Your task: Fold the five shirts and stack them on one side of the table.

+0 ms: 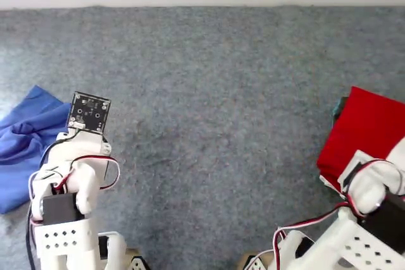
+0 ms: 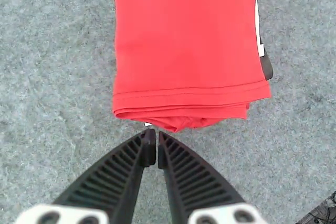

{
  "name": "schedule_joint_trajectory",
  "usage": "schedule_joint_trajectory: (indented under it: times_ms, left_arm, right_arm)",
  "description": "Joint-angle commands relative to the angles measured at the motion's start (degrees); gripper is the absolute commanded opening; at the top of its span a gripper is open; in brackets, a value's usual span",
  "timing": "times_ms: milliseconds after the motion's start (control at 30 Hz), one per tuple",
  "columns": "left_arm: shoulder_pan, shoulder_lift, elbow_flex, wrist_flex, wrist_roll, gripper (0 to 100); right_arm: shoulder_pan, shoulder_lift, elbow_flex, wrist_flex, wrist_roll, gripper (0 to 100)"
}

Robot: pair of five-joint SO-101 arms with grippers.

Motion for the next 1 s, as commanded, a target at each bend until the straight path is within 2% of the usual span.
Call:
schedule_joint_trajectory:
  times_ms: [0, 133, 300, 433, 533, 667, 867, 967]
  left_arm:
    - [-2.46, -0.09, -2.68, -2.46, 0.53, 1]
    - [-7.21, 1.41, -1.36, -5.89, 0.53, 2]
    - [-12.31, 11.52, -1.98, -6.86, 0.09, 2]
    - [-15.65, 22.42, -6.20, -9.14, 0.00, 11]
    - [-17.05, 31.12, -10.42, -9.14, -3.25, 17]
    - [-19.87, 42.81, -17.71, -9.32, -7.91, 18]
    - [-25.05, 59.34, -28.97, -9.05, -11.25, 18]
    - [-25.41, 65.14, -33.54, -4.31, -14.68, 18]
  right_arm:
    - [-0.66, -0.75, -0.18, 2.24, -0.62, 1.1]
    - [-0.75, -4.09, 2.11, 2.07, -0.70, 1.4]
    - [-0.75, -8.66, 11.69, 1.98, -0.44, 1.5]
    - [-0.75, -12.00, 15.03, 0.04, -0.44, 1.5]
    - [-0.75, -12.62, 15.03, -0.40, -0.26, 1.5]
    - [-0.75, -12.79, 15.12, 0.22, -0.26, 1.5]
    - [-0.75, -12.79, 15.12, 0.22, -0.26, 1.5]
    - [-0.75, -12.79, 15.91, 0.22, -0.26, 1.5]
